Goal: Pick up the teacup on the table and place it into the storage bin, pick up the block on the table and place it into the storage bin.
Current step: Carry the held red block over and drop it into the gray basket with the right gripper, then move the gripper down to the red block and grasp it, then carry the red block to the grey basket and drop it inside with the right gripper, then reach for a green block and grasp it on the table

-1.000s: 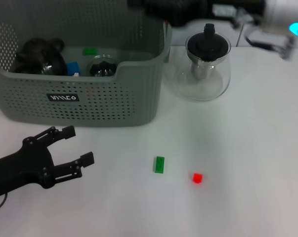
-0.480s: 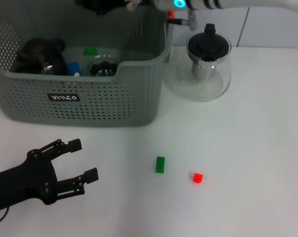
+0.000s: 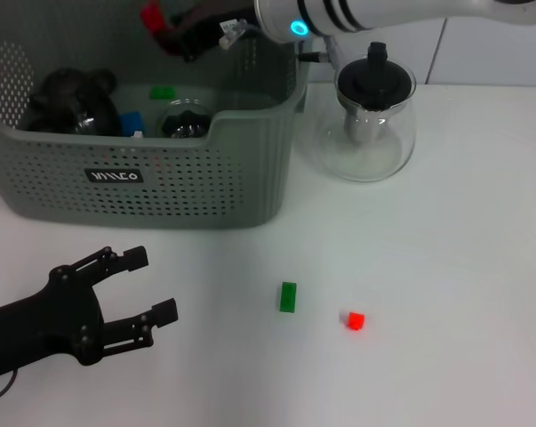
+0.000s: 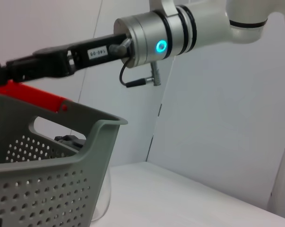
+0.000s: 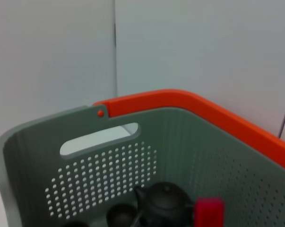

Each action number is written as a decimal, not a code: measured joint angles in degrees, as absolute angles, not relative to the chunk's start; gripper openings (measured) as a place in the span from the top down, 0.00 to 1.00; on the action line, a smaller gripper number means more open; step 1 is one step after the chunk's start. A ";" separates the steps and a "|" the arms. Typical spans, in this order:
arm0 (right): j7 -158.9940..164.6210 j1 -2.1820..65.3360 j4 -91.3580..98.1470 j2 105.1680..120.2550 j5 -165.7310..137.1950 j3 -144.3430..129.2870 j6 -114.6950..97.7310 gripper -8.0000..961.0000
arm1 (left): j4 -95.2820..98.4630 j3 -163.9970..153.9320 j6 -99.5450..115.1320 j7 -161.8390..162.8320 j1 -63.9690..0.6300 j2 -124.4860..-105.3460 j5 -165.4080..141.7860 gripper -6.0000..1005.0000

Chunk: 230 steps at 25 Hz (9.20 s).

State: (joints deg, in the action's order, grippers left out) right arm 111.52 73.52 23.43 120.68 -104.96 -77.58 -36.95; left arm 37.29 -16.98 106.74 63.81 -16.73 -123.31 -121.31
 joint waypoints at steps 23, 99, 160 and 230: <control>109.36 22.59 71.88 113.95 -100.57 -57.12 -105.21 0.15 | 37.35 -16.16 106.19 63.95 -17.17 -123.21 -120.41 0.10; 130.54 43.07 55.60 120.71 -140.10 -93.77 -77.07 0.81 | 36.91 -16.00 104.76 63.72 -16.68 -123.55 -120.49 0.10; 122.20 65.21 39.60 120.43 -120.51 -73.19 -45.74 0.71 | 34.44 -13.81 103.83 63.77 -19.12 -123.34 -119.78 0.10; 115.83 51.86 39.16 120.94 -122.24 -99.51 -60.10 0.30 | 36.21 -12.92 107.49 63.63 -19.42 -122.52 -126.38 0.10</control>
State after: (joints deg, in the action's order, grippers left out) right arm 115.83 51.86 39.16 120.94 -122.24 -99.51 -60.10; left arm 36.21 -12.92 107.49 63.63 -19.42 -122.52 -126.38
